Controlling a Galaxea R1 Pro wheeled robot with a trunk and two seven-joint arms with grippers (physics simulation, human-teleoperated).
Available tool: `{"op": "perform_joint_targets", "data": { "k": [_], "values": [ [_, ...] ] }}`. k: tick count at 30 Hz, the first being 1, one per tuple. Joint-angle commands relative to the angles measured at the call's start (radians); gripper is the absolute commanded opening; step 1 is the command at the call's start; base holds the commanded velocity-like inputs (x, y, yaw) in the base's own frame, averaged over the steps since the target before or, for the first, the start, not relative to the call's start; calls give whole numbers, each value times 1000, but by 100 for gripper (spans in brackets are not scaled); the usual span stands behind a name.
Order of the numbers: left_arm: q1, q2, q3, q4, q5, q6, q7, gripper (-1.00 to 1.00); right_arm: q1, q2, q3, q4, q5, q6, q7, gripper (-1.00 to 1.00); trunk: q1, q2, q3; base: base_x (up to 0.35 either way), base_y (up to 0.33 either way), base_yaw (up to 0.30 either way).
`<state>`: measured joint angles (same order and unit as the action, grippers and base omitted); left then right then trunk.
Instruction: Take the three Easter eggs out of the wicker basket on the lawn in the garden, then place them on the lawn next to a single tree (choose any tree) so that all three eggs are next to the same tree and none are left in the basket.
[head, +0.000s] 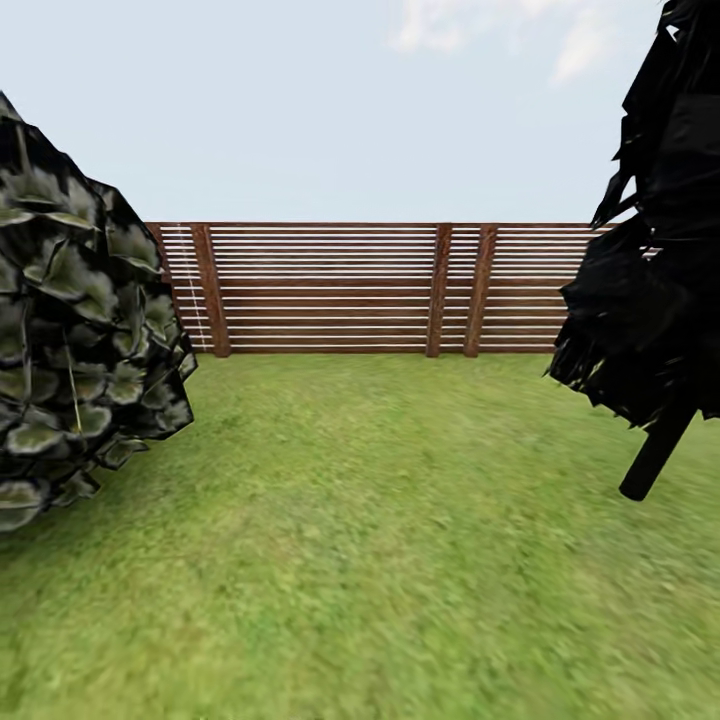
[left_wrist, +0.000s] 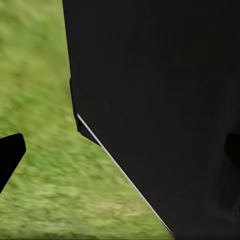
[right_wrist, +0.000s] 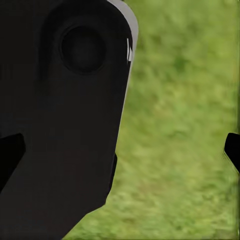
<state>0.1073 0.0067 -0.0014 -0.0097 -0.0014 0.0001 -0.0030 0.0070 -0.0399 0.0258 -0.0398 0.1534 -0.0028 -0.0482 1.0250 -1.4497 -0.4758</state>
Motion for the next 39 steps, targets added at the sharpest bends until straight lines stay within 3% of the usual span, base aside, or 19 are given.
{"op": "perform_joint_targets", "data": {
  "k": [1, 39],
  "values": [
    [0, 0, 0, -1, 0, 0, 0, 100, 1, 0, 3, -2, 8, 0, -4, 100, 0, 0, -1, 0, 0, 300],
    [0, 1, 0, -35, -3, 1, 0, 100, 1, -8, 0, -22, 6, -1, -4, 100, 0, 0, -1, 0, 0, 300]
  ]
}}
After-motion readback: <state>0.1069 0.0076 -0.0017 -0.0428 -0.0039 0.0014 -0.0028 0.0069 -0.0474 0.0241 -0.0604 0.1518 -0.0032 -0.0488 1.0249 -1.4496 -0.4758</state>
